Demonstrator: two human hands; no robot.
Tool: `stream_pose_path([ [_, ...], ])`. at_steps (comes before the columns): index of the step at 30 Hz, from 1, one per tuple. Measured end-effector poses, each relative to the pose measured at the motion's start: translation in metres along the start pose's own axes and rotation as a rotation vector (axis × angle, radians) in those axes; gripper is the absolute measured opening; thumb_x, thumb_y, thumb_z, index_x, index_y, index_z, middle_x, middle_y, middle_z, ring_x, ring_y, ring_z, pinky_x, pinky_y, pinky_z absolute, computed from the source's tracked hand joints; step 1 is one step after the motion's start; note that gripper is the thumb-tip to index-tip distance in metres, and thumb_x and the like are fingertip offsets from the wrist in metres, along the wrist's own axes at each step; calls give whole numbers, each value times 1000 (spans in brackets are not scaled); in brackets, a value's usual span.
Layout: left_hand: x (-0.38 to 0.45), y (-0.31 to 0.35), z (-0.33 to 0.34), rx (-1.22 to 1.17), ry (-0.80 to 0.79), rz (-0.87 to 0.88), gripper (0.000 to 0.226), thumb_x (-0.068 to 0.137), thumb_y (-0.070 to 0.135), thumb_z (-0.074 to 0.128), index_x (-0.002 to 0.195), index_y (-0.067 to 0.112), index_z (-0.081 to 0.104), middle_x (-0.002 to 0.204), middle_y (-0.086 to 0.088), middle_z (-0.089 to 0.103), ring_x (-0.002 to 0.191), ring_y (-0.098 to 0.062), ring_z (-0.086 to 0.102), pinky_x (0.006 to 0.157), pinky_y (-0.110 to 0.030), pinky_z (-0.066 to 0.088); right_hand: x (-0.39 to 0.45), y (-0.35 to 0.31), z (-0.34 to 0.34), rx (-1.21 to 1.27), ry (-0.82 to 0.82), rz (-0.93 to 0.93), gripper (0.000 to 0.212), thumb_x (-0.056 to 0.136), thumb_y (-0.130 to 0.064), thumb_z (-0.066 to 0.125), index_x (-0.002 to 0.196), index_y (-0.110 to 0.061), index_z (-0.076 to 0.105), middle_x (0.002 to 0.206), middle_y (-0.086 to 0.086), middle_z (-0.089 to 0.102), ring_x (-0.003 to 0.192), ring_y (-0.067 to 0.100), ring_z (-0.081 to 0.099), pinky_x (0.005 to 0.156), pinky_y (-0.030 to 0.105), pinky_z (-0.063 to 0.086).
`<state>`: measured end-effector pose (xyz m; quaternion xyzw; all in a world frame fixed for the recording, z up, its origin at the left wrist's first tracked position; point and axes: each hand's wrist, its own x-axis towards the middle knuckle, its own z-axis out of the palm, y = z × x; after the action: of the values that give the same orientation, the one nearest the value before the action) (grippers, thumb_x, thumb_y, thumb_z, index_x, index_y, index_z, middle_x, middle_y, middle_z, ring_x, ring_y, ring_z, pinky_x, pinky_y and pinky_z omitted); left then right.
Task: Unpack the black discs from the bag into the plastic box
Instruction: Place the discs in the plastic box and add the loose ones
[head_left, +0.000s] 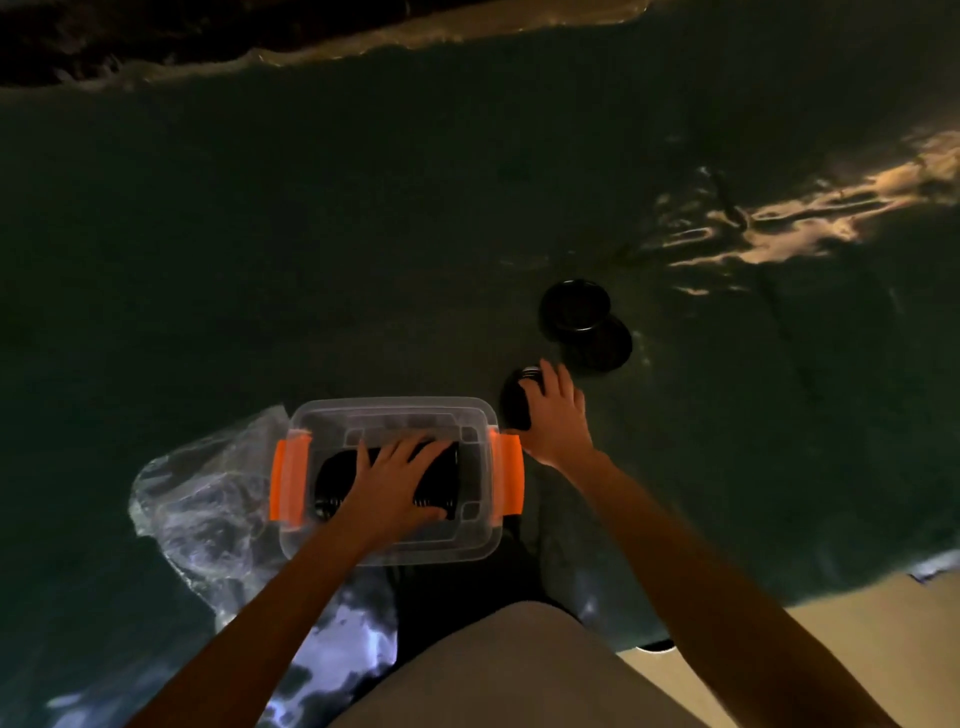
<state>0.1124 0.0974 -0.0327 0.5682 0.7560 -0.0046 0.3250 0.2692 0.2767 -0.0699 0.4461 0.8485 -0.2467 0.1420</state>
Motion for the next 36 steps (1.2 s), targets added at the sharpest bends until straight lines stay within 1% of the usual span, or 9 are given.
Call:
stream_pose_path([
  [5, 3, 7, -4, -5, -23, -13, 87, 76, 50, 65, 146, 33, 15, 156, 2, 19, 145, -21, 12, 112, -60, -5, 2, 1, -1, 51, 69, 1, 70, 74, -35, 73, 132, -14, 41, 154, 12, 20, 142, 34, 13, 112, 52, 25],
  [9, 5, 11, -6, 3, -52, -30, 88, 76, 51, 65, 146, 30, 15, 157, 2, 18, 145, -19, 12, 113, -59, -3, 19, 4, -32, 69, 334, -86, 63, 71, -35, 72, 125, -15, 45, 147, 12, 30, 136, 35, 23, 104, 51, 34],
  [11, 4, 11, -7, 3, -59, -35, 88, 77, 51, 65, 146, 30, 15, 157, 2, 18, 145, -19, 11, 114, -58, -2, 41, 9, -57, 47, 401, -56, 66, 70, -36, 73, 126, -15, 44, 147, 13, 30, 135, 36, 25, 104, 52, 34],
  [15, 5, 10, -10, -2, -63, -28, 88, 77, 53, 63, 147, 30, 14, 157, 3, 18, 145, -19, 11, 115, -55, -1, 88, 22, -96, -7, 300, 51, 74, 72, -38, 74, 133, -12, 39, 149, 14, 27, 135, 37, 25, 107, 54, 31],
  [19, 6, 8, -10, -17, -66, -25, 86, 78, 56, 61, 146, 30, 15, 157, 2, 17, 145, -20, 11, 115, -55, -2, 109, 27, -95, -54, 151, 99, 79, 72, -40, 74, 136, -10, 37, 149, 16, 26, 135, 39, 24, 108, 56, 29],
  [22, 8, 7, -9, -12, -76, -38, 86, 78, 56, 60, 147, 30, 14, 158, 3, 16, 146, -19, 9, 115, -54, -2, 115, 29, -89, -14, 105, 126, 82, 70, -42, 76, 135, -10, 39, 149, 16, 25, 135, 40, 24, 108, 58, 29],
  [26, 9, 8, -10, -14, -69, -51, 86, 78, 55, 60, 146, 30, 14, 157, 3, 17, 145, -18, 10, 115, -55, -2, 116, 32, -86, 32, 108, 126, 79, 69, -40, 76, 134, -10, 40, 149, 15, 24, 135, 40, 25, 105, 58, 33],
  [31, 8, 11, -14, -60, -48, -24, 87, 77, 57, 60, 146, 30, 16, 157, 3, 18, 145, -19, 12, 115, -53, -1, 113, 35, -89, 32, 161, 96, 71, 70, -37, 74, 128, -11, 44, 142, 15, 32, 128, 39, 32, 101, 55, 39],
  [36, 10, 13, -20, -175, 50, -9, 78, 79, 51, 63, 143, 28, 25, 152, 1, 29, 142, -20, 22, 116, -49, 6, 98, 46, -91, 149, 291, 160, 86, 65, -36, 76, 135, -17, 31, 140, 14, 34, 127, 38, 34, 99, 55, 40],
])
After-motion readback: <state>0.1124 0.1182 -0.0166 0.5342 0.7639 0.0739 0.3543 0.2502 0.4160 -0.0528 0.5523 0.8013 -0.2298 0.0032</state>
